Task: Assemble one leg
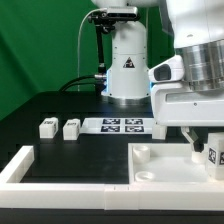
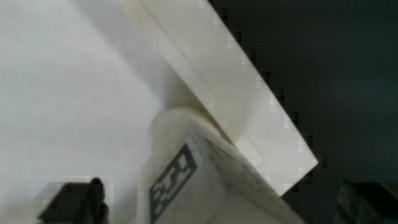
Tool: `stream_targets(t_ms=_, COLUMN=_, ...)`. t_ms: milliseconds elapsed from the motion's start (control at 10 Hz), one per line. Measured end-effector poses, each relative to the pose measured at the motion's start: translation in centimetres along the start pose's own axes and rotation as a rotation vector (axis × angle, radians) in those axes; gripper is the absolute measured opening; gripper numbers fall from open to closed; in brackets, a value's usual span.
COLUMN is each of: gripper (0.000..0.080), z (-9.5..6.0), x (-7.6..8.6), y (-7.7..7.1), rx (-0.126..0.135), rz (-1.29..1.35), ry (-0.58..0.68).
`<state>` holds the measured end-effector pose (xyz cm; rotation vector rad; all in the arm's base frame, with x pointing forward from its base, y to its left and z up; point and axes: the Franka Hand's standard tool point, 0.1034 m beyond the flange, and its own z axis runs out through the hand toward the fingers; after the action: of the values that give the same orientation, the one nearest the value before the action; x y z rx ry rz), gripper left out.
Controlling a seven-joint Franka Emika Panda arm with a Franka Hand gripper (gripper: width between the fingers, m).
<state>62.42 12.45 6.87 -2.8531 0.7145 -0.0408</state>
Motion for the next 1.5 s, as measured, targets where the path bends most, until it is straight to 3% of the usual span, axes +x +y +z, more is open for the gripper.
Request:
stream_targets(t_ms=100, gripper=0.0649, z=0.1, x=-0.1, y=-0.1, rx=-0.025, rz=-0.173, ry=0.012)
stream_targets(t_ms=300, gripper=0.0649, z=0.3, x=0.3, y=0.2, rx=-0.049, rz=-0.424, ry=0.015)
stream_targets(t_ms=500, gripper=0.0649, z=0.2, x=1.0, y=1.2, rx=-0.048, rz=-0.628, ry=0.028)
stream_targets(t_ms=600, gripper=0.0649, z=0.2, x=1.0, y=1.2, rx=-0.049, rz=-0.600, ry=0.028)
stream_targets(t_ms=700, gripper=0.0534, z=0.2, x=1.0, y=1.2, rx=-0.049, rz=-0.603, ry=0.028)
stream_targets(t_ms=800, gripper=0.0358, z=0.2, x=1.0, y=1.2, rx=-0.049, rz=-0.602, ry=0.028)
stream_targets(t_ms=900, gripper=0.0358, z=0.2, x=1.0, y=1.2, rx=-0.049, rz=-0.603, ry=0.028)
stream_targets(t_ms=1000, gripper=0.0288, z=0.3, x=1.0, y=1.2, rx=-0.048, rz=-0.590, ry=0.028)
stream_targets(t_ms=1300, gripper=0.0288, z=0.3, x=1.0, y=1.1, rx=-0.046, rz=-0.547, ry=0.029)
stream_targets(t_ms=1500, gripper=0.0288, z=0.4, x=0.7, y=1.0, rx=-0.027, rz=-0.193, ry=0.044)
